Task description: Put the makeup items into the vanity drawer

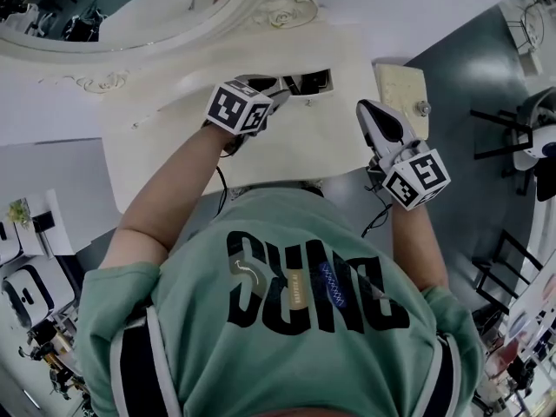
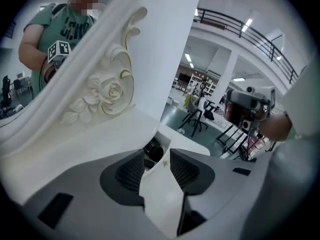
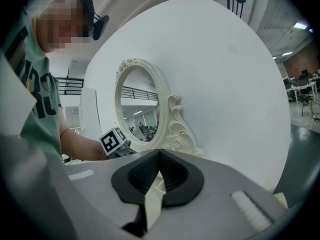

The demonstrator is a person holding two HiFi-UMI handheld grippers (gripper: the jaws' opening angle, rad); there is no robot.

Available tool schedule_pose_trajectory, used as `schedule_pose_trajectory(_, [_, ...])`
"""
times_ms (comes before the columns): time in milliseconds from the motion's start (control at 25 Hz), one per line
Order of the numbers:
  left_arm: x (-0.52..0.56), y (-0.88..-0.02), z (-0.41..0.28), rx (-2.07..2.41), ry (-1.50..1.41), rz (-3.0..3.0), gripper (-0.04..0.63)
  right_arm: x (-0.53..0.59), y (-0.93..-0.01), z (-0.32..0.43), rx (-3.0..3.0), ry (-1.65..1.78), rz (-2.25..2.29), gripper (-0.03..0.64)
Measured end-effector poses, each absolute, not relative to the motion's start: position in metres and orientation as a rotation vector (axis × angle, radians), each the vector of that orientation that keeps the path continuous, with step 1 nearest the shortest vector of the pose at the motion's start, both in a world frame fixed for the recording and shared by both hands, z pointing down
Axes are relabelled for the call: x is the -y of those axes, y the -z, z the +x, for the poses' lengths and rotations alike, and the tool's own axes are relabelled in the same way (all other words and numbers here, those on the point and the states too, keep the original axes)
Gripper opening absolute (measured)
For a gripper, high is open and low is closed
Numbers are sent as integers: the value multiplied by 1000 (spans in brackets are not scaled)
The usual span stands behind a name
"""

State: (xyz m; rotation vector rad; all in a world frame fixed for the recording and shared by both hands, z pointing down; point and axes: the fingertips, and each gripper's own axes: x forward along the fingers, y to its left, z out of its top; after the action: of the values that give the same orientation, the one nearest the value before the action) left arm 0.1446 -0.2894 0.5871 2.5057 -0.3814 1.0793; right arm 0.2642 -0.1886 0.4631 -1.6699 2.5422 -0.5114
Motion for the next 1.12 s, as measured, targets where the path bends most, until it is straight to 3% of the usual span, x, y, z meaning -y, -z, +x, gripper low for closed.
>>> schedule_pose_trajectory(240, [299, -513, 93, 450, -690, 2574, 127, 211, -437, 241, -2598, 462, -1618, 9])
schedule_pose_trajectory(640, [325, -379, -49, 737, -80, 2708, 26, 276, -374, 168, -2751, 337, -1402, 8])
schedule_pose_trajectory(840, [318, -351, -101, 835, 105, 2740, 3, 295, -356, 130, -2839, 311, -1284, 9])
schedule_pose_trajectory(1120, [311, -355, -136, 916, 128, 2723, 3, 306, -347, 96, -2897, 321, -1187, 9])
